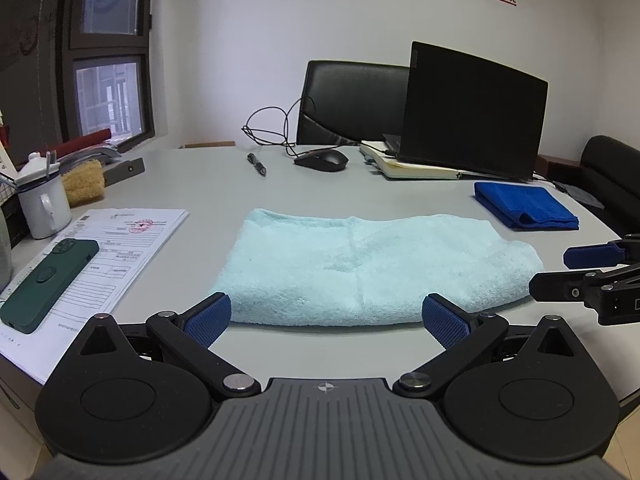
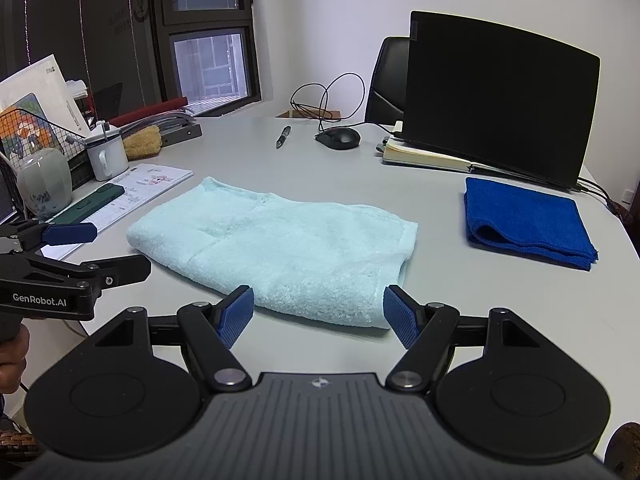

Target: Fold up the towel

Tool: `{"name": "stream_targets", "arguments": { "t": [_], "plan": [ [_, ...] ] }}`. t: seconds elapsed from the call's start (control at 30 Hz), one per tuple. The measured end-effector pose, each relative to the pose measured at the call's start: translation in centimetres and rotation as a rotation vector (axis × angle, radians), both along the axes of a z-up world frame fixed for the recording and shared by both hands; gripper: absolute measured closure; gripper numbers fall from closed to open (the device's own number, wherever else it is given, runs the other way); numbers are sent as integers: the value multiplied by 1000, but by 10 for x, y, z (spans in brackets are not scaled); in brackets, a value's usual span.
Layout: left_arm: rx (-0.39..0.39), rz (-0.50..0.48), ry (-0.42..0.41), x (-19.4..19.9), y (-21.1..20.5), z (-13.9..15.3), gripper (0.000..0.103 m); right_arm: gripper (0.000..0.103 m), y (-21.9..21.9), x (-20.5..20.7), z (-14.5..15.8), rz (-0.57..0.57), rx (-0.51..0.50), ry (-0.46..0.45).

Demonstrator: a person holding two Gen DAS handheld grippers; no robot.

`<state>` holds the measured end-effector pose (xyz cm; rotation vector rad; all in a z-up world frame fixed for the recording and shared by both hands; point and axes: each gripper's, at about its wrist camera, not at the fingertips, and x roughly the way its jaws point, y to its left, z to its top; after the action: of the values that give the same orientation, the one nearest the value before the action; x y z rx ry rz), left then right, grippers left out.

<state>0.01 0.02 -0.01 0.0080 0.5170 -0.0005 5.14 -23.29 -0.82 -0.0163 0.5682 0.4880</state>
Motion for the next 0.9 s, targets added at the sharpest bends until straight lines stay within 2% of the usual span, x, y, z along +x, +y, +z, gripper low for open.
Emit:
{"name": "stream_targets", "arguments": {
  "t": [0.27, 0.5, 0.9],
  "plan": [
    [-34, 0, -3, 2, 5, -2, 0, 31, 0, 4, -1, 2, -15, -2],
    [-17, 7, -36, -1, 1, -2, 0, 31, -1, 5, -3, -6, -11, 2],
    [5, -12, -41, 0, -10, -3, 0, 31, -9, 8, -5, -15, 7, 13]
  ]
}}
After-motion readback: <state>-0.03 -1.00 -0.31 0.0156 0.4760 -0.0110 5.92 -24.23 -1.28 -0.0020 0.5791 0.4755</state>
